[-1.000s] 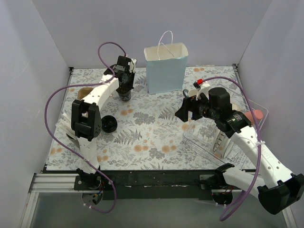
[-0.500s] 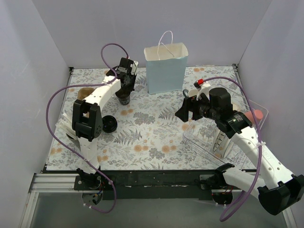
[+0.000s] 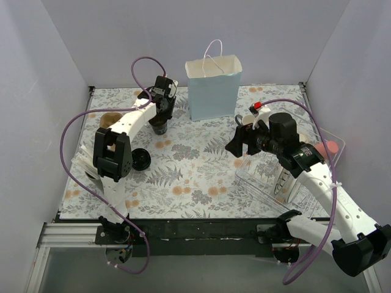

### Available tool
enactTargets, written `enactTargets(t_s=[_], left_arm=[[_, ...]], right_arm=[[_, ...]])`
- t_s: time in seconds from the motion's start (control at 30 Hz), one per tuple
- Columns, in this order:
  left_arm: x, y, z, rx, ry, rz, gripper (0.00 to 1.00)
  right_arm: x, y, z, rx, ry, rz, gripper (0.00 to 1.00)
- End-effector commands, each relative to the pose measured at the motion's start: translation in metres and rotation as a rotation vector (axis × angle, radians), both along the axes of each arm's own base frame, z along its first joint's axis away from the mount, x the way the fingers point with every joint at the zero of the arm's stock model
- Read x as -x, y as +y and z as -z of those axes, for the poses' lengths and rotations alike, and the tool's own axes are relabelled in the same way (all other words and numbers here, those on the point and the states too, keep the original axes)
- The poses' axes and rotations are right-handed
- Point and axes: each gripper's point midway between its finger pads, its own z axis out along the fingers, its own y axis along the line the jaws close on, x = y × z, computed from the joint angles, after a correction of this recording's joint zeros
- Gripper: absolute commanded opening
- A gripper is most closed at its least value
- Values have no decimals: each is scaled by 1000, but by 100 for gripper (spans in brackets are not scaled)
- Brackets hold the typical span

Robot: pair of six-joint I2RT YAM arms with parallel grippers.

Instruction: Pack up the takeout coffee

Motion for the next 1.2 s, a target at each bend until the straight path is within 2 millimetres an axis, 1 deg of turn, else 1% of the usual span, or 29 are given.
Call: enactTargets(t_s=[0.0, 0.13, 0.17, 0.23, 0.27, 0.3, 0.53, 0.67, 0.73, 0.83, 1.03, 1.17], left_arm=[[-3, 2, -10, -15, -37, -3, 24], [-3, 2, -7, -18, -33, -4, 21], [-4, 2, -8, -18, -36, -3, 17], [-4, 1, -8, -17, -35, -2, 13], [-4, 1, -8, -16, -37, 0, 8], [-4, 0, -7, -10, -33, 6, 6], [-2, 2, -3, -21, -24, -2, 6], [-3, 4, -3, -28, -28, -5, 6], [-2, 3, -3, -28, -26, 0, 0], [-4, 4, -8, -29, -36, -4, 0], [-6, 9, -30, -55, -89, -34, 0], [-7, 9, -38, -64, -110, -37, 0]], right_arm=[[-2, 1, -19, -19, -46, -8, 89], [-2, 1, -20, -20, -49, -7, 89], [-2, 0, -20, -19, -47, -5, 89], [-2, 1, -18, -18, -42, -6, 89], [-2, 0, -17, -16, -42, -7, 89], [-2, 0, -16, -16, -42, -7, 89], [-2, 0, -16, -17, -41, -6, 89], [-1, 0, -15, -16, -42, -7, 89], [-1, 0, -15, -14, -44, -7, 89], [0, -1, -14, -14, -42, -6, 89], [0, -1, -15, -16, -44, -7, 89], [0, 0, -14, -17, -40, -10, 89]])
